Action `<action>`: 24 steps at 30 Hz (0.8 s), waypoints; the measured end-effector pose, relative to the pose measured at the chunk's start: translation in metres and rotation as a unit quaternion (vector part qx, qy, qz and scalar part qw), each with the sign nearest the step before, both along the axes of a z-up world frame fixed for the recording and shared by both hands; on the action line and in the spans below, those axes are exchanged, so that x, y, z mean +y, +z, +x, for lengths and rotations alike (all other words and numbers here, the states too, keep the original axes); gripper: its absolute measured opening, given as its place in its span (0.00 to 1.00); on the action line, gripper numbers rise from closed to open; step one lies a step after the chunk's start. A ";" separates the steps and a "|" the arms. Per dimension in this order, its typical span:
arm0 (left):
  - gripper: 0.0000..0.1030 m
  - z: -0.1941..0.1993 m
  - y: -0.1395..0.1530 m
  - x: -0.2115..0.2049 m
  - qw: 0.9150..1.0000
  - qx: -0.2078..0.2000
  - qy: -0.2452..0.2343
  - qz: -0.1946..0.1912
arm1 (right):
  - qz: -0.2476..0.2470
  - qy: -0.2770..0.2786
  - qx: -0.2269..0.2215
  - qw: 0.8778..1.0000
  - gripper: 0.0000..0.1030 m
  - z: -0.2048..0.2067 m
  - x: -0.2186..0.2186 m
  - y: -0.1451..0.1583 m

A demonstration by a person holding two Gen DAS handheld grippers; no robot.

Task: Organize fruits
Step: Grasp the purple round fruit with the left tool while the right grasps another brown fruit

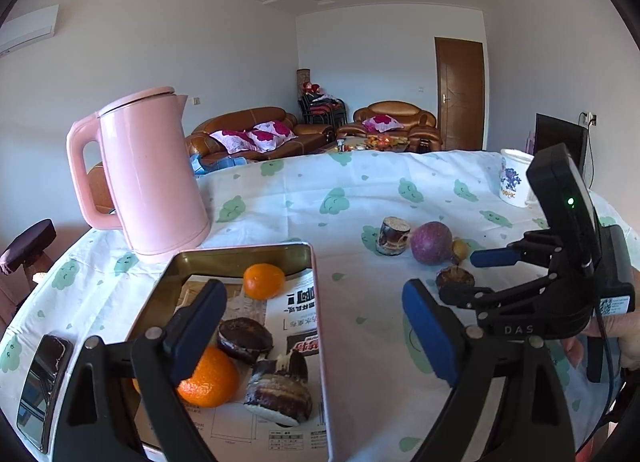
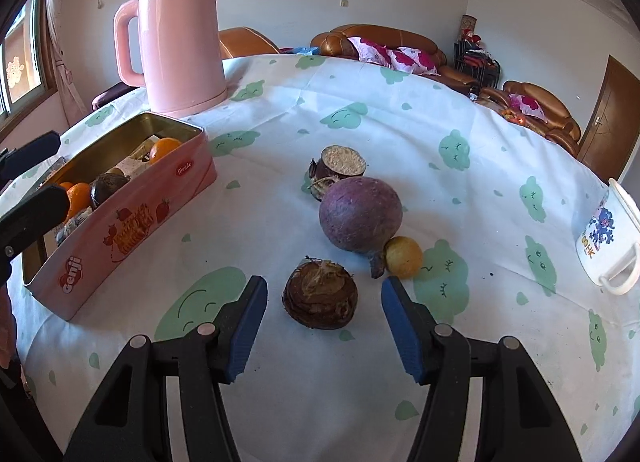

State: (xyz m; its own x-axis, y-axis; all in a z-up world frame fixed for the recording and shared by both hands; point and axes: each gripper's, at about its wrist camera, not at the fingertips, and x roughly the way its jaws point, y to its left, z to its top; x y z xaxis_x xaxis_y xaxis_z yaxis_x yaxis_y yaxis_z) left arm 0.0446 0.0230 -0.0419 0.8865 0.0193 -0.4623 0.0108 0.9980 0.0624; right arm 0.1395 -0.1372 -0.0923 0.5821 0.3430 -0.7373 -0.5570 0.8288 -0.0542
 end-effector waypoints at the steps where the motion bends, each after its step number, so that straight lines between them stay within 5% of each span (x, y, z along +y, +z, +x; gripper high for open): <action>1: 0.92 0.001 0.001 -0.001 1.000 -0.001 0.000 0.000 | 0.000 0.001 0.008 1.000 0.59 0.003 0.002 -0.002; 6: 0.92 0.009 0.003 -0.007 1.000 0.001 -0.004 0.000 | 0.003 0.001 0.038 0.999 0.57 0.015 0.006 -0.009; 9: 0.92 0.012 0.004 -0.011 1.000 0.003 -0.008 0.002 | 0.004 0.004 0.041 0.999 0.40 0.014 0.005 -0.009; 17: 0.92 0.027 0.007 -0.030 0.999 0.016 -0.029 -0.013 | 0.021 -0.007 -0.008 1.000 0.40 -0.003 -0.016 0.007; 24: 0.92 0.062 0.002 -0.060 0.996 0.057 -0.052 -0.034 | 0.009 -0.077 -0.052 0.996 0.40 0.011 -0.053 0.015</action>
